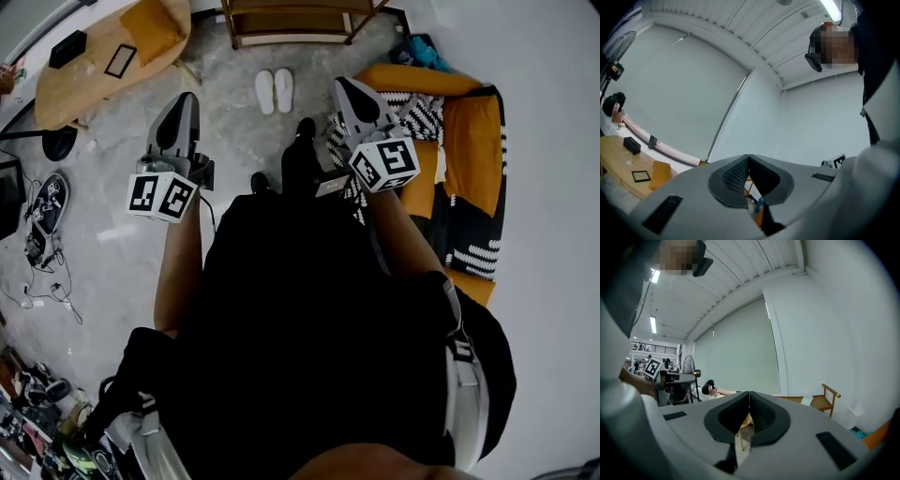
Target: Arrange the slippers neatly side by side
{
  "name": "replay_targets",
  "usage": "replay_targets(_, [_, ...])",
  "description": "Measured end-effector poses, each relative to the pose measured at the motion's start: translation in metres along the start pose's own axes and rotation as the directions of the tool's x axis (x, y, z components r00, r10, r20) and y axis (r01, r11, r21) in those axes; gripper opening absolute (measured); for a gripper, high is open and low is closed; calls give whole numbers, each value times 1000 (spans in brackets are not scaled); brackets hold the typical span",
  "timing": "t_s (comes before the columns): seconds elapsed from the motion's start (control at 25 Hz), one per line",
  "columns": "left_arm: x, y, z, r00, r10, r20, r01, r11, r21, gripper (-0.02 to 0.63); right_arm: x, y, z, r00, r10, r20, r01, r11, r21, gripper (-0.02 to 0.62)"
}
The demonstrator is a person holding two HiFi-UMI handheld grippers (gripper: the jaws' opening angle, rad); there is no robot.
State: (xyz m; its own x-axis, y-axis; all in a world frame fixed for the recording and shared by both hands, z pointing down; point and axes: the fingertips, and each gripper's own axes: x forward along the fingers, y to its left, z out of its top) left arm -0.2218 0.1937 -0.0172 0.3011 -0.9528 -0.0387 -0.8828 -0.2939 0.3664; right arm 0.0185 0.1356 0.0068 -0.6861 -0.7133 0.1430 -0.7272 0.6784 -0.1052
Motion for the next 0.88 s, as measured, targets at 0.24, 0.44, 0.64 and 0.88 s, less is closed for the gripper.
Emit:
replay_targets(0.24, [-45, -11, -23, 998, 57, -12, -57, 998, 18, 15, -43, 20, -9, 1000, -27, -11, 27, 999, -19, 31])
replay_targets(0.44, [-62, -41, -23, 998, 61, -7, -61, 998, 33, 15, -67, 30, -16, 1000, -7, -3, 7, 1000, 16, 31])
replay_targets(0.64, [-88, -85, -21, 999, 49, -16, -47, 996, 81, 15, -110, 49, -3, 996, 67, 60, -66, 998, -9, 31])
replay_targets(0.88, [-97, -171, -47, 995, -29, -95, 37, 996, 83, 15, -175, 30, -17, 997, 35, 66, -40, 997, 63, 31])
